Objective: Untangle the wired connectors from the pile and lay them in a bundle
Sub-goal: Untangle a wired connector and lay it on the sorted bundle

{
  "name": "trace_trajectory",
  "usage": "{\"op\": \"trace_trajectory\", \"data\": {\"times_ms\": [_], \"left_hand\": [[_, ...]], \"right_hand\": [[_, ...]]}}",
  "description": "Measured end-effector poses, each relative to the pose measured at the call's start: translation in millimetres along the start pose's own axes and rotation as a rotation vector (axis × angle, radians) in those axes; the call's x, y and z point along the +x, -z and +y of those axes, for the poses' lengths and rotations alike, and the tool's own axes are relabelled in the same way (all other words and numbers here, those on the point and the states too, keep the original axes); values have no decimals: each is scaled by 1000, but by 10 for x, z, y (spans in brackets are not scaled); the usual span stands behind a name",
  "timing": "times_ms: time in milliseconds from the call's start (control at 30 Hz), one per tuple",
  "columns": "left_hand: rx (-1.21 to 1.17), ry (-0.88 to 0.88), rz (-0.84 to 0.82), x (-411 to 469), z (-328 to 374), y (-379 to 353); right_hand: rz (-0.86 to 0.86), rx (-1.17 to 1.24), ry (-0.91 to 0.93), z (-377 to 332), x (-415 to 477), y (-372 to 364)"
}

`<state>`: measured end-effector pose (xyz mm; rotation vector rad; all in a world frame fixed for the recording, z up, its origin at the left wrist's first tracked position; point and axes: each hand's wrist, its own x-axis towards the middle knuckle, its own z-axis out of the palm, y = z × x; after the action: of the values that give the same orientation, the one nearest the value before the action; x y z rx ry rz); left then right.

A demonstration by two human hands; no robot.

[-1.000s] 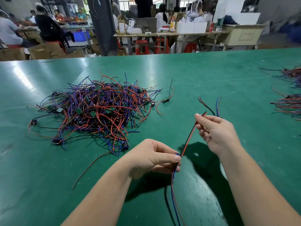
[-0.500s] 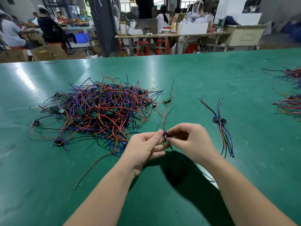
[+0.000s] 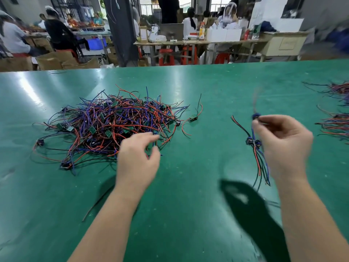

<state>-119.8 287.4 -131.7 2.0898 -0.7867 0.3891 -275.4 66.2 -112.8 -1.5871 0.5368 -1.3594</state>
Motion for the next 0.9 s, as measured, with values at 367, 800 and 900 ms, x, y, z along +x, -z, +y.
{"op": "trace_trajectory", "data": {"times_ms": [367,800,900], "left_hand": [[485,426,-179,50,-295,-1],[-1114,415,112,8,203,-65],[-1207,485,3,-73,292,-153]], "right_hand": [[-83,-831,-435,485,157,210],[-528,-93,-333,-14,-423,-421],[-757,162,-410,-76,-548,-491]]}}
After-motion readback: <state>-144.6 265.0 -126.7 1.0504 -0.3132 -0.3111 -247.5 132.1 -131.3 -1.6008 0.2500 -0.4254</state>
